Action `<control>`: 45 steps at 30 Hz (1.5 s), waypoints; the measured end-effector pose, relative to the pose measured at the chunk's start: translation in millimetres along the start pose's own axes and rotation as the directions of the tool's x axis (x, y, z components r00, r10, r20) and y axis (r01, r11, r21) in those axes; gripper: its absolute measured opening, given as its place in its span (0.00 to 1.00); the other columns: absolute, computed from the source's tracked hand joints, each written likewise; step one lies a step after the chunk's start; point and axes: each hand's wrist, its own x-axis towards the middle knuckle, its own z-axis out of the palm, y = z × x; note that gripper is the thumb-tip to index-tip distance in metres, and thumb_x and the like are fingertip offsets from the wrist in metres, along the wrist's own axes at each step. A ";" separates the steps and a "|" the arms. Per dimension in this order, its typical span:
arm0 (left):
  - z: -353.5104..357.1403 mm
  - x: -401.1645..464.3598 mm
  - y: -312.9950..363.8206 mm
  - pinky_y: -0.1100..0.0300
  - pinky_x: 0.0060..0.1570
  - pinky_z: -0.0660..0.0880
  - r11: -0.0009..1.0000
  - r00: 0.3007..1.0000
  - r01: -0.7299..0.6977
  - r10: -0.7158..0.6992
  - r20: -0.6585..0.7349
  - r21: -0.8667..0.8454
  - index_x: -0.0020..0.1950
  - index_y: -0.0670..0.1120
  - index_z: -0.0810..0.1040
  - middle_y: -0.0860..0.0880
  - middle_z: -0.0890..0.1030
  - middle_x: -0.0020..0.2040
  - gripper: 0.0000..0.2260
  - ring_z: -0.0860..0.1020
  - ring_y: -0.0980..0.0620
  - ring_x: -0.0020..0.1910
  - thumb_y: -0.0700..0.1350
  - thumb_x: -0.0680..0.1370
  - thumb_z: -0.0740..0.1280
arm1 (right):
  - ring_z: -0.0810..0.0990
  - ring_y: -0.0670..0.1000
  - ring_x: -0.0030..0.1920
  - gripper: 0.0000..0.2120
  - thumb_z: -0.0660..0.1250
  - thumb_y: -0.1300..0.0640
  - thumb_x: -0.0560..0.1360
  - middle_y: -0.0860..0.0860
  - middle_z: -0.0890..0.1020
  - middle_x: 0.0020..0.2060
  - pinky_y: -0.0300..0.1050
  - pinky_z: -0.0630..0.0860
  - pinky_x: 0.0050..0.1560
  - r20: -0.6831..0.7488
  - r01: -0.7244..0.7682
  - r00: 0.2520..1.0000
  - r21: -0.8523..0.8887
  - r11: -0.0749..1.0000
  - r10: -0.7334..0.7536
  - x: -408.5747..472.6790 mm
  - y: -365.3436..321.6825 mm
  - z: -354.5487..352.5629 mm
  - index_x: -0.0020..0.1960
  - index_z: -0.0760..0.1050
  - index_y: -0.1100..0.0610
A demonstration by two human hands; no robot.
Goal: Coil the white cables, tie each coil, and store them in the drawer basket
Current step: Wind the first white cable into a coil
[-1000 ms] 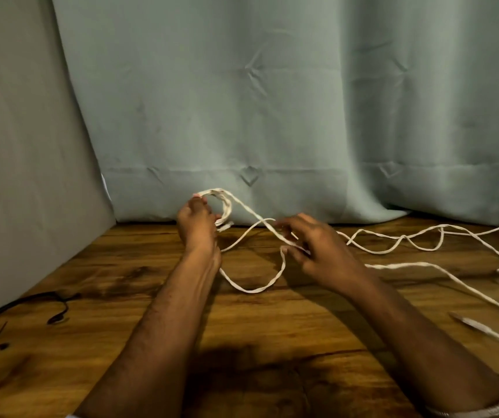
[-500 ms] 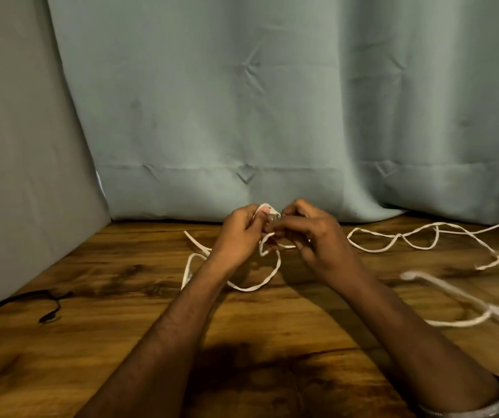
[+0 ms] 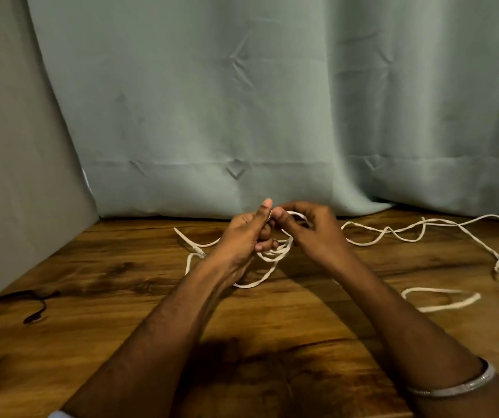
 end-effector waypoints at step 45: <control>-42.2 8.4 21.2 0.54 0.32 0.71 0.970 0.702 -0.220 0.084 -0.707 -0.104 0.36 0.48 0.74 0.52 0.65 0.21 0.15 0.70 0.49 0.23 0.52 0.79 0.70 | 0.84 0.51 0.50 0.22 0.76 0.58 0.74 0.43 0.84 0.56 0.42 0.71 0.43 0.315 0.463 0.886 -0.642 0.611 -0.341 -9.7 -15.9 -18.6 0.66 0.79 0.45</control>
